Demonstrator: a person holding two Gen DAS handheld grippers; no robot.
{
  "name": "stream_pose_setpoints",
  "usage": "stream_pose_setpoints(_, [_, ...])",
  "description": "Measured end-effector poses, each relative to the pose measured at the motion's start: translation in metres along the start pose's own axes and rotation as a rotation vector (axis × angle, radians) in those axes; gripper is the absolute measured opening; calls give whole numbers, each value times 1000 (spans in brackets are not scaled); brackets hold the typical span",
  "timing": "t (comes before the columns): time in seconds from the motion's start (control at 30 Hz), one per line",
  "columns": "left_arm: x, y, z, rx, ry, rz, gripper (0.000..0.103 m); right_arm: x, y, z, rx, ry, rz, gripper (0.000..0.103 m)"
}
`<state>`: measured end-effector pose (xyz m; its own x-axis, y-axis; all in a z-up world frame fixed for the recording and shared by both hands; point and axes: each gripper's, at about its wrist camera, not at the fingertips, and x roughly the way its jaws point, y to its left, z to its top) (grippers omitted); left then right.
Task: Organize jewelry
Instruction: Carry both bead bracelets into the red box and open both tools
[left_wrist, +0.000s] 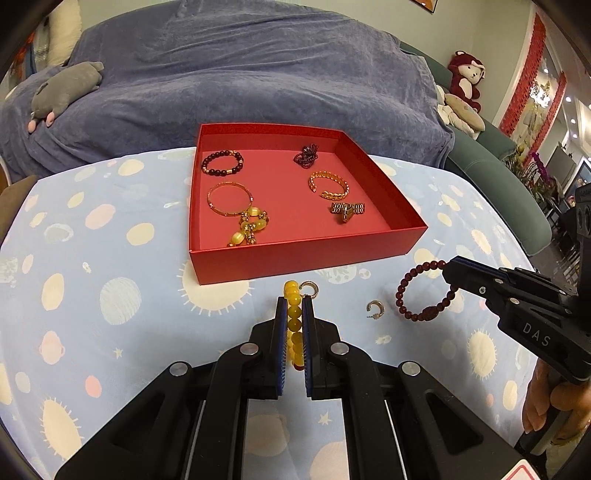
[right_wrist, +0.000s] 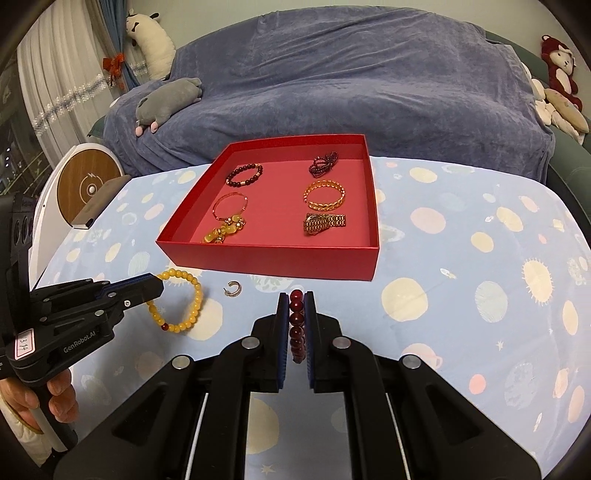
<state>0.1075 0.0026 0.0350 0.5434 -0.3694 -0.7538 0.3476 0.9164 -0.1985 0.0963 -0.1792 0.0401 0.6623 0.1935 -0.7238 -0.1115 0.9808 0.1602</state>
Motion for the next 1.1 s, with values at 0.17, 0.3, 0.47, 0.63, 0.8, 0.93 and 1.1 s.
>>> stream_pose_setpoints(0.17, [-10, 6, 7, -17, -24, -8, 6, -4, -2, 6, 6, -17, -4, 8])
stream_pose_setpoints(0.3, [-17, 12, 13, -30, -48, -9, 6, -8, -4, 15, 16, -35, -1, 8])
stream_pose_setpoints(0.47, [-22, 14, 22, -37, -64, -16, 6, -10, -3, 27, 23, -60, 0, 8])
stream_pose_setpoints(0.63, [-31, 12, 36, -33, -98, -29, 6, -14, -2, 43, 35, -92, 7, 8])
stream_pose_setpoints(0.8, [-37, 10, 57, -18, -127, -16, 6, -17, 2, 62, 37, -122, 22, 8])
stream_pose_setpoints(0.93, [-33, 11, 79, -6, -146, 7, 6, -10, 5, 81, 26, -123, 29, 8])
stream_pose_setpoints(1.1, [-16, 14, 110, -2, -152, 3, 6, 11, 7, 107, 15, -112, 30, 8])
